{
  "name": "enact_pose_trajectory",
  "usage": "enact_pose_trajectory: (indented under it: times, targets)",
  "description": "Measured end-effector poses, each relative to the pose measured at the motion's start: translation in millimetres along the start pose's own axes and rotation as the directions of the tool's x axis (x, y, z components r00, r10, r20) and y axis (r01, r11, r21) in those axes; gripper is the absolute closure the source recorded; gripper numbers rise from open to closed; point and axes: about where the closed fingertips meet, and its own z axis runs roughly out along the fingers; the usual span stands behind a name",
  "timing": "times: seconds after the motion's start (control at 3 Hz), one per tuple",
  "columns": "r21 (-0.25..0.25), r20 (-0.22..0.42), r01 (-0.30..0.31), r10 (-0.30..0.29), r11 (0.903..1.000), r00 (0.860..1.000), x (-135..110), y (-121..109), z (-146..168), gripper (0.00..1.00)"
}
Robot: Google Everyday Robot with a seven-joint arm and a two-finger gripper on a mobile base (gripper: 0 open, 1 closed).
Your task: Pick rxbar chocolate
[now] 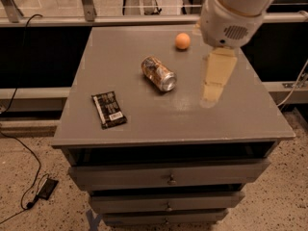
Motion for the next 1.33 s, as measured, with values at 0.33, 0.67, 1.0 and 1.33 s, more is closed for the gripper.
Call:
enact_pose_trajectory:
  times: [0.33,0.67,1.0,1.33]
  targets:
    - [-0.026,0.025,0.143,-0.142,0.9894,0.990,-74.0,-20.4,20.9,0.00]
    - [-0.045,0.054,0.250,-0.248,0.9671,0.967,-131.4,-23.9,40.3,0.00]
    - [-0.037,0.061,0.255,-0.253,0.9662,0.966,-136.3,-25.0,41.2,0.00]
    - [-0.041,0.082,0.266,-0.262,0.9632,0.962,-140.0,-25.4,44.3,0.00]
